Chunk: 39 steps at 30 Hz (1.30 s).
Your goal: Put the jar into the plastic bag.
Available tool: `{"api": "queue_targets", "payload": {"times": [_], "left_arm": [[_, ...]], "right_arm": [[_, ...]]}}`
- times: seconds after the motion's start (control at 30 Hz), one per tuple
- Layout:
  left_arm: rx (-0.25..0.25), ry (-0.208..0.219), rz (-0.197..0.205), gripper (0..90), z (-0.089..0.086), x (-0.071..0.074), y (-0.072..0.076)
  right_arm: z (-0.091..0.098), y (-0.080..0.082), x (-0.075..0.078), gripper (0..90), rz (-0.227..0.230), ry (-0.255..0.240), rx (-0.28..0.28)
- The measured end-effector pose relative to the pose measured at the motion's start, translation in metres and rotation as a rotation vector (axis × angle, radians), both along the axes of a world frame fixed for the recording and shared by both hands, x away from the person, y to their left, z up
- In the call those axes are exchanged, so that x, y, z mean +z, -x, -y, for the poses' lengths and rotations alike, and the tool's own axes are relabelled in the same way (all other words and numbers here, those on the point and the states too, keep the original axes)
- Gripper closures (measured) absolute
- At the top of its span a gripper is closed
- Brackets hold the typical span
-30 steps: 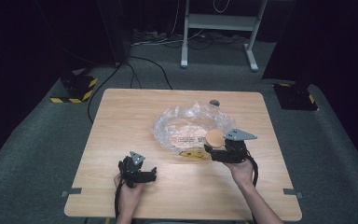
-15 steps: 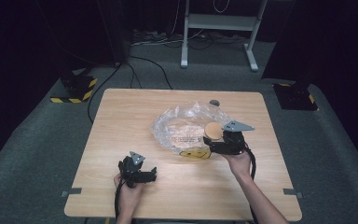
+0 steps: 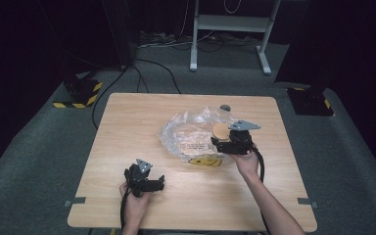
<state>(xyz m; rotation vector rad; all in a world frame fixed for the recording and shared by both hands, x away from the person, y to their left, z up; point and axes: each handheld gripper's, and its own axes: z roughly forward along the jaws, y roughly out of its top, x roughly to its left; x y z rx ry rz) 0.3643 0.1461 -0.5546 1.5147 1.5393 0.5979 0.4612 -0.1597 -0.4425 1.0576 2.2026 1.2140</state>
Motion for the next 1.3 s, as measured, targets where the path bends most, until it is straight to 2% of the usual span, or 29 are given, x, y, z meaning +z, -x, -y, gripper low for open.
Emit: {"api": "queue_targets", "payload": {"times": [0.2,0.63,0.93,1.3], "left_arm": [[-0.001,-0.001,0.0,3.1,0.0,0.0,0.0],[0.0,0.0,0.0,3.1,0.0,0.0,0.0],[0.0,0.0,0.0,3.1,0.0,0.0,0.0],[0.0,0.0,0.0,3.1,0.0,0.0,0.0]], "right_arm": [[-0.004,-0.008,-0.006,25.0,-0.01,0.007,-0.006],[-0.011,-0.027,-0.034,25.0,-0.058,0.016,-0.021],[-0.016,-0.034,-0.045,25.0,-0.077,0.029,-0.027],[-0.02,-0.036,-0.052,24.9,-0.08,0.04,-0.024]]}}
